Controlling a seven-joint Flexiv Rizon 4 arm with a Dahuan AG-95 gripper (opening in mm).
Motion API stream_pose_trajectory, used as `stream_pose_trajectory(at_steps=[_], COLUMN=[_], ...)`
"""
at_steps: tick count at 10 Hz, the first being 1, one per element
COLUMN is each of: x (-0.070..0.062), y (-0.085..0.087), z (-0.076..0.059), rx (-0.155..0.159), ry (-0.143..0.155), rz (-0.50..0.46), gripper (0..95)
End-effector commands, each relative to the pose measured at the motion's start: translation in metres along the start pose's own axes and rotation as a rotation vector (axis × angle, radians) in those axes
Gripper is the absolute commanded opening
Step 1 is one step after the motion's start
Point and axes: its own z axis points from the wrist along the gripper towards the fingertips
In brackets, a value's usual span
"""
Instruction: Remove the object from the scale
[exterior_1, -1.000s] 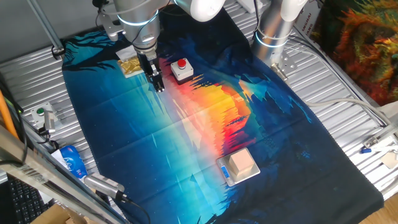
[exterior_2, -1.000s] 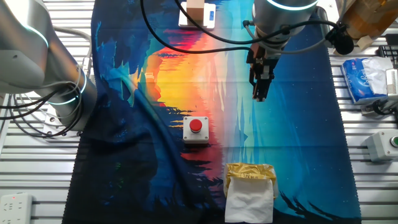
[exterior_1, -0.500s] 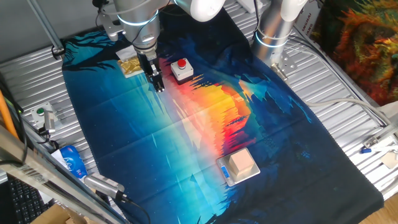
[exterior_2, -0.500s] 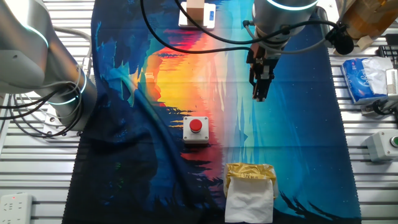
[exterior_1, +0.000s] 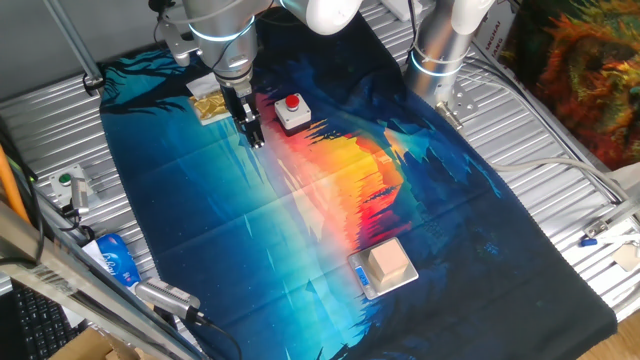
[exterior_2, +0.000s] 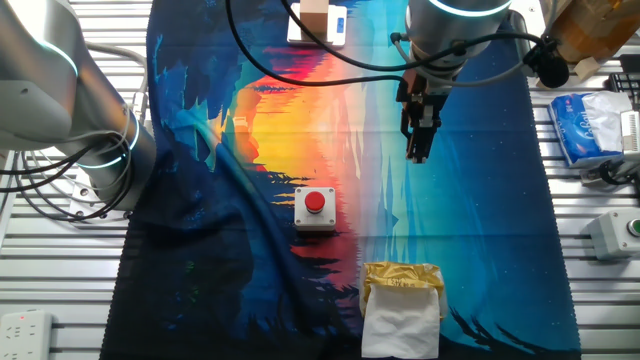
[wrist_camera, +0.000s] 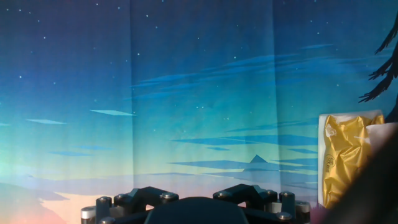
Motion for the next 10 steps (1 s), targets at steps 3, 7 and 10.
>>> stream_pose_trajectory(at_steps=[3, 7, 10], x=[0.0006, 0.0006, 0.0006], y=[0.0011, 0.0011, 0.0011], z=[-0.0047, -0.0047, -0.0047], rx=[0.035, 0.047, 0.045], ry=[-0.024, -0.008, -0.008], rz=[-0.078, -0.076, -0.084], gripper=[0.0, 0.0, 0.0])
